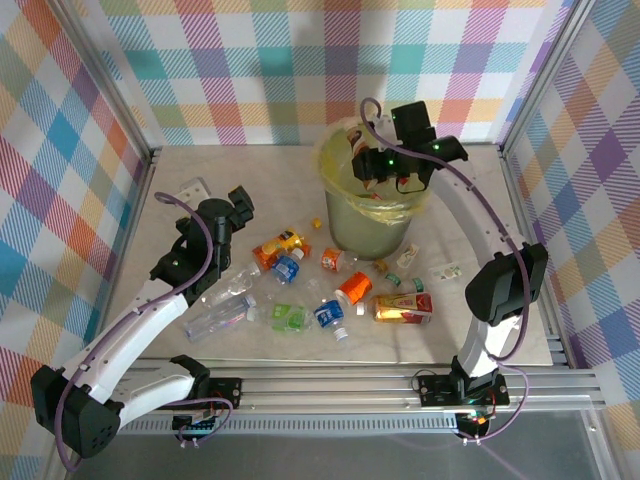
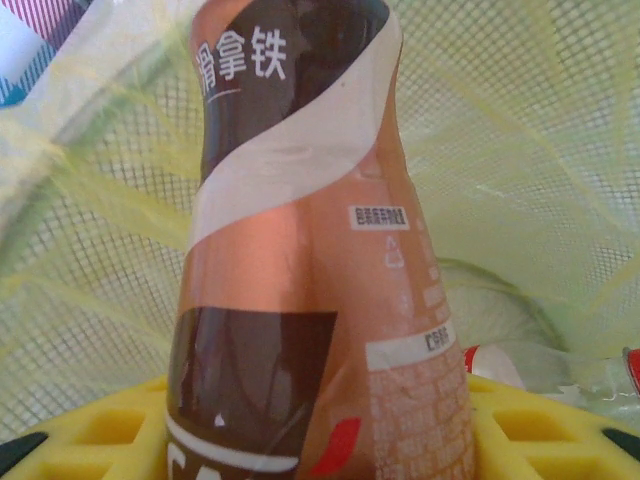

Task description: Put the plastic bottles in the bin

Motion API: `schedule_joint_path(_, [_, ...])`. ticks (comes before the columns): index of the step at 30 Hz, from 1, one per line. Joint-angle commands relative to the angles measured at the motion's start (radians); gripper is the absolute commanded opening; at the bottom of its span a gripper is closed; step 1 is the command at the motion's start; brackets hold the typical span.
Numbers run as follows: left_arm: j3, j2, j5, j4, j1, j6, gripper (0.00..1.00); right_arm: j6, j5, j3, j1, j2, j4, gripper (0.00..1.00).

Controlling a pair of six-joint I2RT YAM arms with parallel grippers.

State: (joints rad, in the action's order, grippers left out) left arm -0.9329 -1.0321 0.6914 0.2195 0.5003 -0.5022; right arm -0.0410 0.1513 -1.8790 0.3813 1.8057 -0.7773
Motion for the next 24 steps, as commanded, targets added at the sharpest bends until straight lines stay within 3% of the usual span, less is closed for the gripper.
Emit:
schedule_joint_path(1, [-0.015,0.01,0.02,0.013,-0.009,-0.005,1.0,0.041,0.006,0.02,0.008,0.018,-0.013,0.47])
schedule_joint_path(15, [-0.036,0.007,-0.007,0.112,-0.011,0.043,1.0,0.067,-0.042,0.005,0.003,0.13,-0.02,0.58])
schedule_joint_path(19, [-0.082,-0.032,-0.097,0.205,-0.019,0.162,1.0,0.066,-0.043,0.005,-0.002,0.132,-0.019,0.65])
schedule_joint_path(24, [-0.185,-0.119,-0.266,0.435,-0.064,0.318,1.0,0.066,-0.045,0.006,-0.004,0.118,-0.017,0.73])
